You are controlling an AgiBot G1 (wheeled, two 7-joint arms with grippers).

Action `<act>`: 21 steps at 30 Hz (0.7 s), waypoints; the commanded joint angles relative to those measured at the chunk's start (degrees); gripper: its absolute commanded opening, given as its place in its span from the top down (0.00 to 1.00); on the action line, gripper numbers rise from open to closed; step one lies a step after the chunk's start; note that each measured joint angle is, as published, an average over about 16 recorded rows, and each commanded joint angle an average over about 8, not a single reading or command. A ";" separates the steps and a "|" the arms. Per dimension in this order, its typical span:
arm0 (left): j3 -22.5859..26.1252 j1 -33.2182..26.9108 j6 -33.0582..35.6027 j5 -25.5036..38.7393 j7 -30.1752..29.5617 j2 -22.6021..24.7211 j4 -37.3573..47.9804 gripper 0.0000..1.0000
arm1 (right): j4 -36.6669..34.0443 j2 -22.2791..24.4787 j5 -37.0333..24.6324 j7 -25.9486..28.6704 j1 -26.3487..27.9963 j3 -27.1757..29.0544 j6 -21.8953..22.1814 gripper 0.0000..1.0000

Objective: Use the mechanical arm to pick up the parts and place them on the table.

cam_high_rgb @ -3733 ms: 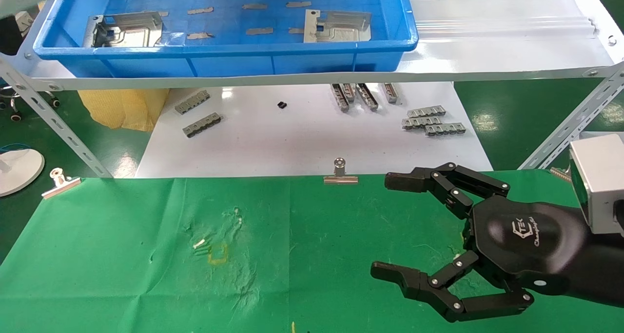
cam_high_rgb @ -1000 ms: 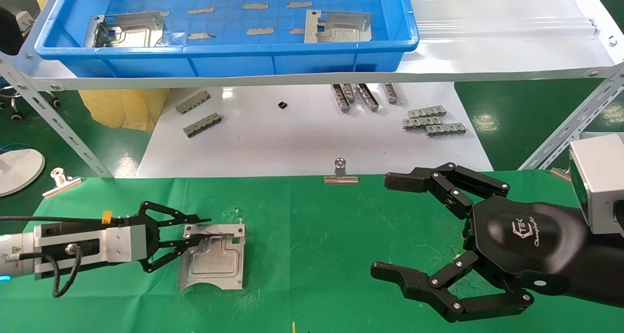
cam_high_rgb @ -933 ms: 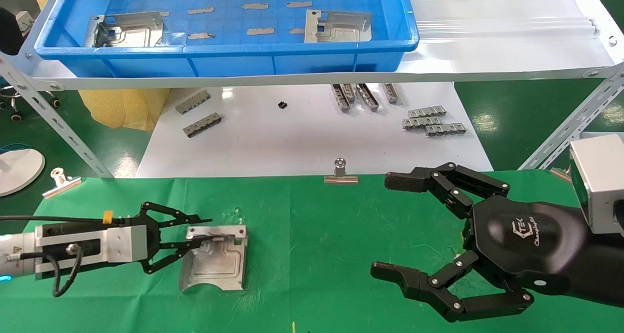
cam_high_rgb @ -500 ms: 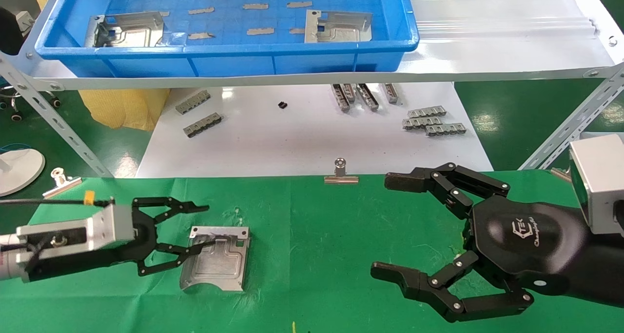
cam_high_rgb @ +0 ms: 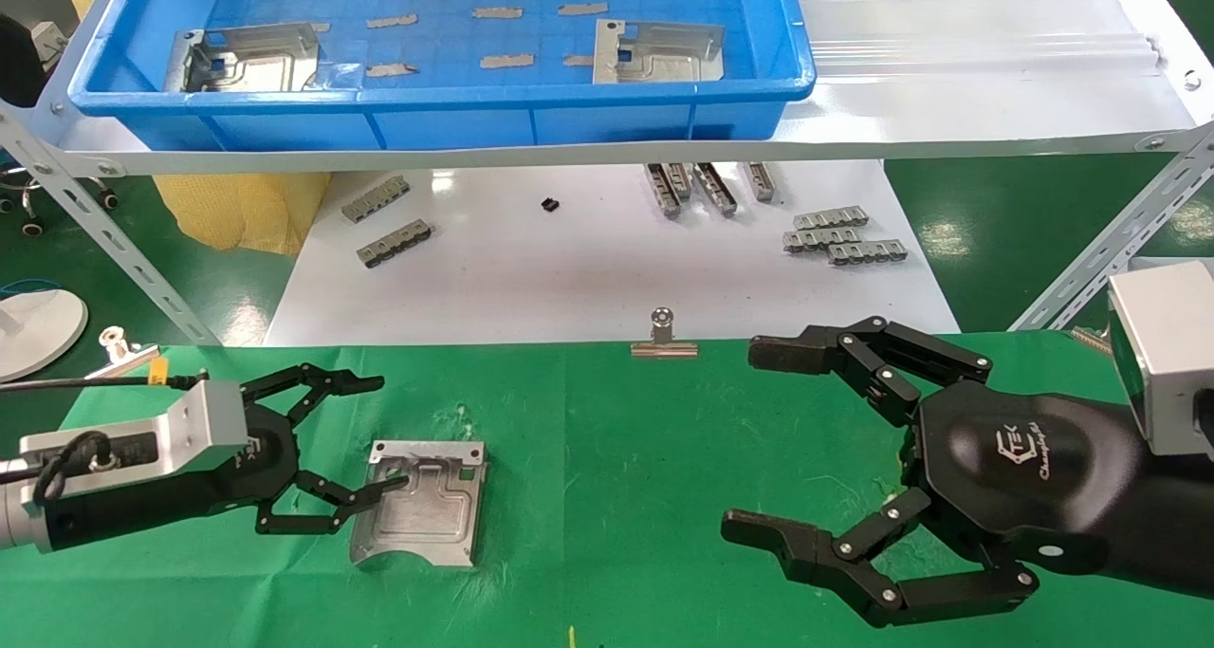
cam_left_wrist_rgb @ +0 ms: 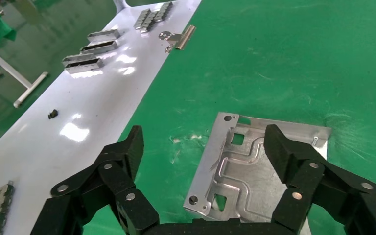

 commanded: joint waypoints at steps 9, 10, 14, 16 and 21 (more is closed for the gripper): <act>-2.91 2.73 -0.69 -1.29 -6.54 -1.87 -8.53 0.00 | 0.00 0.00 0.00 0.00 0.00 0.00 0.00 0.00; -3.33 3.12 -0.78 -1.49 -7.50 -2.13 -9.72 0.00 | 0.00 0.00 0.00 0.00 0.00 0.00 0.00 0.00; -4.98 4.66 -1.15 -2.25 -11.30 -3.17 -14.44 0.00 | 0.00 0.00 0.00 0.00 0.00 0.00 0.00 0.00; -5.83 5.45 -1.34 -2.63 -13.24 -3.70 -16.84 0.00 | 0.00 0.00 0.00 0.00 0.00 0.00 0.00 0.00; -7.89 7.37 -1.80 -3.58 -17.99 -5.01 -22.73 0.00 | 0.00 0.00 0.00 0.00 0.00 0.00 0.00 0.00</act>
